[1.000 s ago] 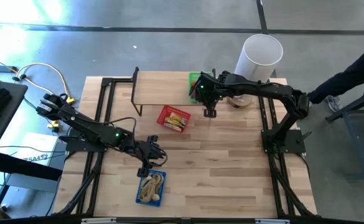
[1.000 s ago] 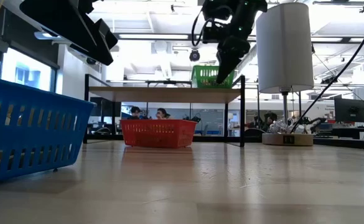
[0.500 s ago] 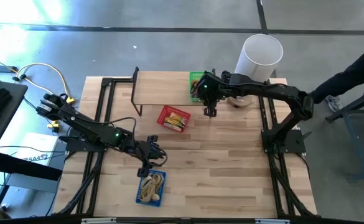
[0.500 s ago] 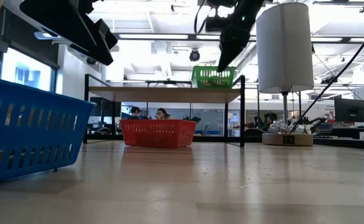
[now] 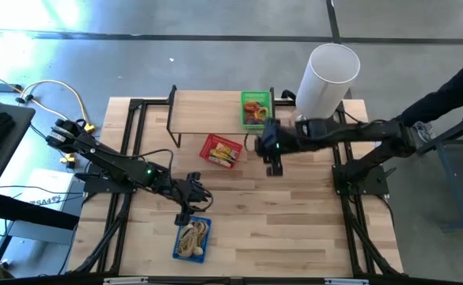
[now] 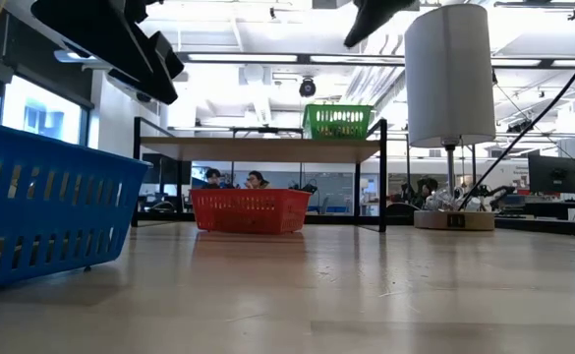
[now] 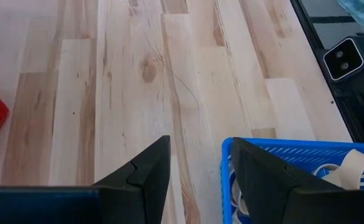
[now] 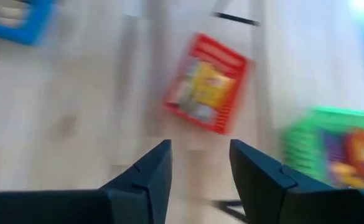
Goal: Pick & Place Office Desk Supplies
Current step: Put the blue bin on the shelf
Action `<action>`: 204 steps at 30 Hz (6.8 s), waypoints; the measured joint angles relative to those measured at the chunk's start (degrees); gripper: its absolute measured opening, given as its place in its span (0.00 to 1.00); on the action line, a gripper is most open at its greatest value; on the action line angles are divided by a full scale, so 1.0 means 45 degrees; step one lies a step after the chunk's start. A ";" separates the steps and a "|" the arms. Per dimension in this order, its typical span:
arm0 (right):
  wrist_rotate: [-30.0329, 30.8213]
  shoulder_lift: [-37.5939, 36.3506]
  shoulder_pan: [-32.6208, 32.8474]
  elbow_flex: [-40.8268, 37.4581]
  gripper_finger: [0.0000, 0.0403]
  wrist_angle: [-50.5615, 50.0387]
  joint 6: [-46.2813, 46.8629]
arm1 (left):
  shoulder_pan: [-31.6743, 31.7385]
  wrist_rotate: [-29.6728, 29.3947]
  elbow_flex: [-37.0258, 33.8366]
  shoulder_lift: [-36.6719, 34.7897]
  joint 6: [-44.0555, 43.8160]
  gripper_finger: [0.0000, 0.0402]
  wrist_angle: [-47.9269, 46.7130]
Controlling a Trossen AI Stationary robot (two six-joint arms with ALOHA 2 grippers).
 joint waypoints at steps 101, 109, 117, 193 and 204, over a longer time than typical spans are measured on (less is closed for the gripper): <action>0.1971 0.4074 0.8483 -0.0005 0.37 0.6471 0.6232 | -0.7713 -0.3592 0.3111 0.5535 -0.2776 0.41 -0.1272; 0.1966 0.4074 0.8483 -0.0005 0.37 0.6469 0.5980 | -0.7515 -0.3594 0.2998 0.5533 -0.2800 0.41 -0.1313; 0.1966 0.4074 0.8483 -0.0005 0.37 0.6468 0.5941 | -0.7373 -0.3405 0.2905 0.5534 -0.2834 0.41 -0.1303; 0.1223 0.4064 0.6359 -0.0005 0.37 0.7222 0.2939 | 1.2829 0.3078 0.3653 -0.2239 1.1706 0.00 -0.7741; 0.1252 0.4064 0.6359 -0.0005 0.37 0.7222 0.2605 | 1.3683 0.3322 0.3653 -0.1170 1.1282 0.00 -0.8084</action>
